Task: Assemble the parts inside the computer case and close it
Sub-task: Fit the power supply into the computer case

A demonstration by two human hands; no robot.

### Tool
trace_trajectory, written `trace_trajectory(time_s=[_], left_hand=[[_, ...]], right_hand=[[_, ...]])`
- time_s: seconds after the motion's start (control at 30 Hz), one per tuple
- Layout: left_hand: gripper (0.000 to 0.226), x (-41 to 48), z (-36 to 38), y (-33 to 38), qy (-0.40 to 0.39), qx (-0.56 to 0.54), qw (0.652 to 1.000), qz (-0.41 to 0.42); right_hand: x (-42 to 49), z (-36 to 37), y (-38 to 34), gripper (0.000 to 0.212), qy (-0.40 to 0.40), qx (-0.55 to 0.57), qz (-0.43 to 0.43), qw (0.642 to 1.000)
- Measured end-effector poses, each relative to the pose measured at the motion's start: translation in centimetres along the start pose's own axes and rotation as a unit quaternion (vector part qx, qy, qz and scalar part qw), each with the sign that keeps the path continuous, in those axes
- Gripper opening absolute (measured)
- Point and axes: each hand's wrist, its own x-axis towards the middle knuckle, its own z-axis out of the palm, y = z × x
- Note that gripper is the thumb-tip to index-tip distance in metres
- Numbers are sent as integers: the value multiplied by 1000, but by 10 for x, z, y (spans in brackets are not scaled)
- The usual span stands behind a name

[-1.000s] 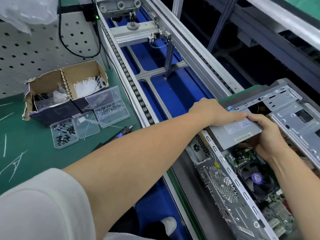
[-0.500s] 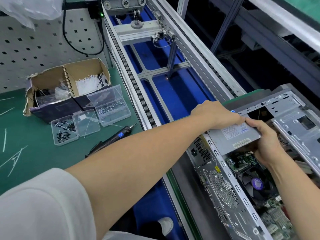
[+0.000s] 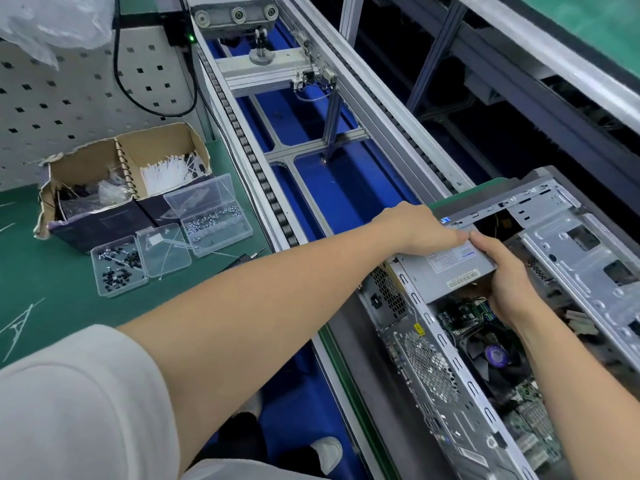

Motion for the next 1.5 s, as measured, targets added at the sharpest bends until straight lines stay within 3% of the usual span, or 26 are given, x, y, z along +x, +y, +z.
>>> trace_trajectory(time_s=[0.1, 0.2, 0.33, 0.6, 0.77, 0.9, 1.03, 1.17, 1.3, 1.4, 1.5], left_hand=[[64, -2, -1, 0, 1, 15, 1000, 15], [74, -4, -4, -2, -11, 22, 1000, 18], [60, -1, -2, -2, -8, 22, 1000, 12], [43, -1, -2, -1, -30, -35, 999, -15], [44, -1, 1, -5, -33, -28, 999, -10], [48, -2, 1, -3, -32, -32, 999, -14], [86, -7, 3, -2, -24, -13, 1000, -2], [77, -6, 2, -6, -14, 30, 999, 12], [75, -9, -1, -4, -27, 38, 998, 31], [40, -7, -3, -2, -56, 81, 994, 47], [53, -2, -2, 1, -63, 56, 996, 32]], right_hand=[[-4, -3, 2, 52, -25, -2, -6, 1000], [-12, -5, 9, 65, -66, -8, -23, 998], [-12, -2, 12, 73, -44, -27, -37, 998], [3, -12, 19, 60, -71, -42, -65, 994], [3, -9, 18, 46, -78, -39, -62, 994], [0, -6, 14, 44, -66, -30, -32, 997], [-5, -8, 8, 50, -62, -20, -6, 998], [-5, -15, -6, 54, -122, 12, 75, 990], [0, -6, -15, 36, -78, 24, 130, 988], [-2, -1, -14, 32, -56, 4, 140, 989], [-4, -3, -10, 33, -33, 0, 141, 989]])
